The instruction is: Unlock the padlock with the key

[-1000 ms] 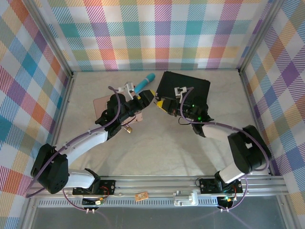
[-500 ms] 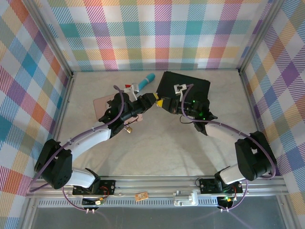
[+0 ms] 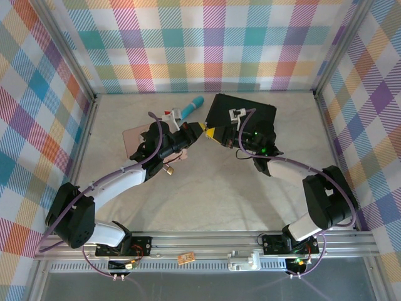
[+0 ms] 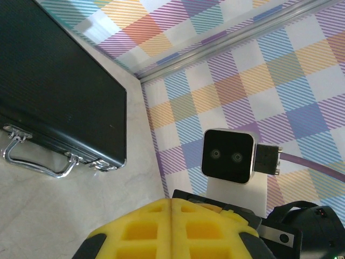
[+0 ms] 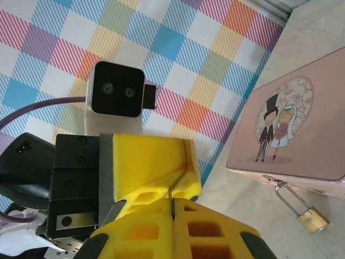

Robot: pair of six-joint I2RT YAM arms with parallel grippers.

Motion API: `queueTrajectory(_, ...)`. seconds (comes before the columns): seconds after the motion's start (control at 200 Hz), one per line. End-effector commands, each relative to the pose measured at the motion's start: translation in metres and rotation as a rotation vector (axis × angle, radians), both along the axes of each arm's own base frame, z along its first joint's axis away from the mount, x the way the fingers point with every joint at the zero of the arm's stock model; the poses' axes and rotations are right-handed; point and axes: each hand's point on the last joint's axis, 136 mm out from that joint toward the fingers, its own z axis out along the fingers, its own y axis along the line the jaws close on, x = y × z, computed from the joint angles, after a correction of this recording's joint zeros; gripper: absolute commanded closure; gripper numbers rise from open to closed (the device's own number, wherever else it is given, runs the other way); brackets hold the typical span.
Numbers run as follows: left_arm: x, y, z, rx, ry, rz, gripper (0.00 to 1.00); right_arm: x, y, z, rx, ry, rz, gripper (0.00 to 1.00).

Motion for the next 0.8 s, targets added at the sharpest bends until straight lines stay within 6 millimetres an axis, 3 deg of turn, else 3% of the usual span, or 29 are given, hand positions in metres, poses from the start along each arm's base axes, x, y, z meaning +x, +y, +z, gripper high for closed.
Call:
queueTrajectory(0.0,-0.006,-0.006,0.023,-0.040,-0.061,-0.040,1.00,0.003,-0.005,0.009,0.038,-0.024,-0.025,0.81)
queueTrajectory(0.085,-0.005,-0.003,0.024,-0.041,-0.068,-0.015,1.00,0.001,-0.008,0.004,0.031,-0.019,-0.045,0.65)
queueTrajectory(0.21,-0.003,0.002,0.026,-0.048,-0.077,0.016,1.00,-0.003,-0.011,0.001,0.033,-0.010,-0.053,0.59)
queueTrajectory(0.795,-0.003,0.004,0.022,-0.049,-0.074,0.036,1.00,-0.007,0.000,0.013,0.121,-0.013,-0.014,0.68)
